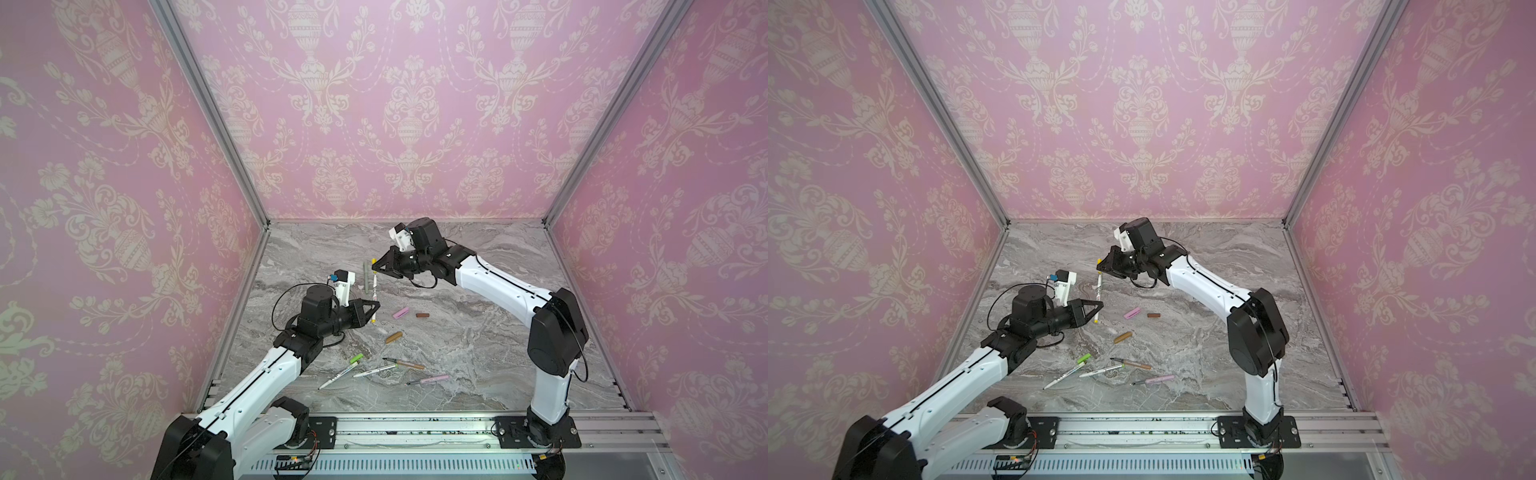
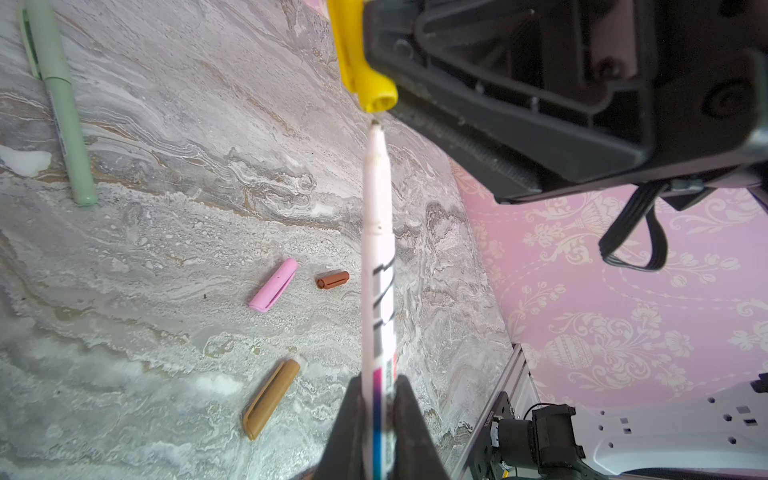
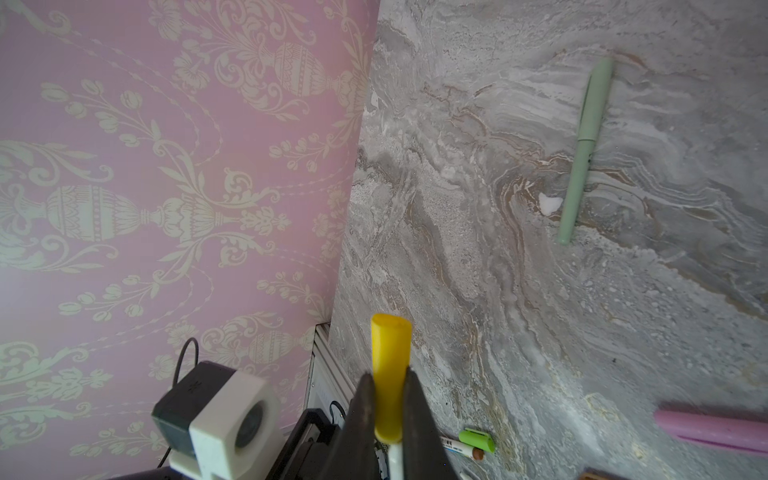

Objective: Insert the pens into the pen caps
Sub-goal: 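Lower the yellow cap onto the white pen tip with right gripper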

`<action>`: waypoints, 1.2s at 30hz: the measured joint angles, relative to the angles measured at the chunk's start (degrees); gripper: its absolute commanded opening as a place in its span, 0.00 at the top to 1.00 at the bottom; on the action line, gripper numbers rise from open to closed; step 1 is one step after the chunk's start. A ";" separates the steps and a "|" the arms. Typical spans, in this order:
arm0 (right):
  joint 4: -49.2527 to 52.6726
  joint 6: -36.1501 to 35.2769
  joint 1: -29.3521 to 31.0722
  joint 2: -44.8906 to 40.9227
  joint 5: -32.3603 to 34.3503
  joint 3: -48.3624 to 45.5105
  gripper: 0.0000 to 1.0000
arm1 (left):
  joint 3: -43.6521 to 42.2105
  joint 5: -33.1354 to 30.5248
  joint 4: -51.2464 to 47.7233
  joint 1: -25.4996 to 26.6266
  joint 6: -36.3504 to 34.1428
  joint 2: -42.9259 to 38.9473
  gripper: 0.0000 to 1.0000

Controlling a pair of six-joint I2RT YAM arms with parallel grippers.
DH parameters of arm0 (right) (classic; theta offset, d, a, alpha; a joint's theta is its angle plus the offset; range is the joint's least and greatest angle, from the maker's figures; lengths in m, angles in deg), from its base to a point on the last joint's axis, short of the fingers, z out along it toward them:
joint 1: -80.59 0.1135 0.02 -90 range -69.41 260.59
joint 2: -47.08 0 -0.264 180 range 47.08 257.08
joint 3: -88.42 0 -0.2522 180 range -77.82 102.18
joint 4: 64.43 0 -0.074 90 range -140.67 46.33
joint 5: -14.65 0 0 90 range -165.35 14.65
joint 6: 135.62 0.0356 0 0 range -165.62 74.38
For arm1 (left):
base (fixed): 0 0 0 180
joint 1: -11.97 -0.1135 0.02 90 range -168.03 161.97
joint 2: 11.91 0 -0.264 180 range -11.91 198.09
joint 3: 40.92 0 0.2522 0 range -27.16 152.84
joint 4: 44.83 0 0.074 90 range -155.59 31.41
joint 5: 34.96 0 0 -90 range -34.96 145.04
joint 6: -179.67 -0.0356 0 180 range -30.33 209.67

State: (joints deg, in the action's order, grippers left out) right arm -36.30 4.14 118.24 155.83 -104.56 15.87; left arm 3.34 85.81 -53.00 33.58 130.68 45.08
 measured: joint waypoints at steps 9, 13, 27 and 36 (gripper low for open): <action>0.09 -0.22 0.00 -0.17 0.09 -1.44 1.00 | 0.00 0.00 -0.17 0.00 0.00 0.00 1.00; 0.09 -0.22 0.00 -0.37 0.24 -1.75 1.00 | 0.00 0.00 -0.48 0.00 0.00 -0.02 1.00; 0.02 -0.22 0.15 -1.38 0.61 -1.84 1.00 | 0.00 -0.02 -0.02 0.02 0.00 0.00 1.00; -0.39 -0.22 0.66 -1.88 1.55 -2.89 1.00 | 0.00 -0.04 -0.52 0.33 0.02 0.00 1.00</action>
State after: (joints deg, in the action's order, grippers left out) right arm -36.69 3.92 118.90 153.95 -103.01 12.99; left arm 3.34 85.76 -53.53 33.90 130.70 45.08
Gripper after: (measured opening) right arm 0.119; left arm 0.125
